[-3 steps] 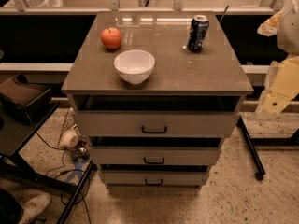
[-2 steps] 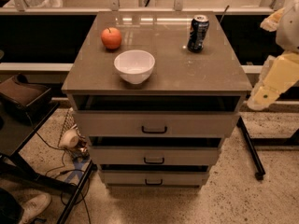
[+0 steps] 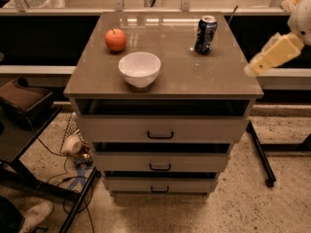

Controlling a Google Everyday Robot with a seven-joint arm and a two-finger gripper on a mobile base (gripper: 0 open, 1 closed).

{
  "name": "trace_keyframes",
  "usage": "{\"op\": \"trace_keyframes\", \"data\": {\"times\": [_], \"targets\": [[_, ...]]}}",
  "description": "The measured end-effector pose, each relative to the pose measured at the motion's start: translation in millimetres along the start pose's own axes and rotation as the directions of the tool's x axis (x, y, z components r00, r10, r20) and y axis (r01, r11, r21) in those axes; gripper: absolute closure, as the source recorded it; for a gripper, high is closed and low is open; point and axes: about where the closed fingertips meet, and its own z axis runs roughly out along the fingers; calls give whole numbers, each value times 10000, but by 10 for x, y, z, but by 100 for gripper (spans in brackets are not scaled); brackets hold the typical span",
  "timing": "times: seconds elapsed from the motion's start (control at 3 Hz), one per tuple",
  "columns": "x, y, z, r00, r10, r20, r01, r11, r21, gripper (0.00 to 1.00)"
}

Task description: Pick pepsi can

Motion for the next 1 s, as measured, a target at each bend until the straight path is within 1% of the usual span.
{"op": "trace_keyframes", "data": {"times": [0.33,0.67,1.0], "targets": [[-33,-334,255,9832,744,1668,-873,9936,715,0],[-132,-667,412,9235,1493,3534,-2081,9688,1344,0],[-211,-848,414,8974,1578,4121,-2513,9504,1835,0]]}}
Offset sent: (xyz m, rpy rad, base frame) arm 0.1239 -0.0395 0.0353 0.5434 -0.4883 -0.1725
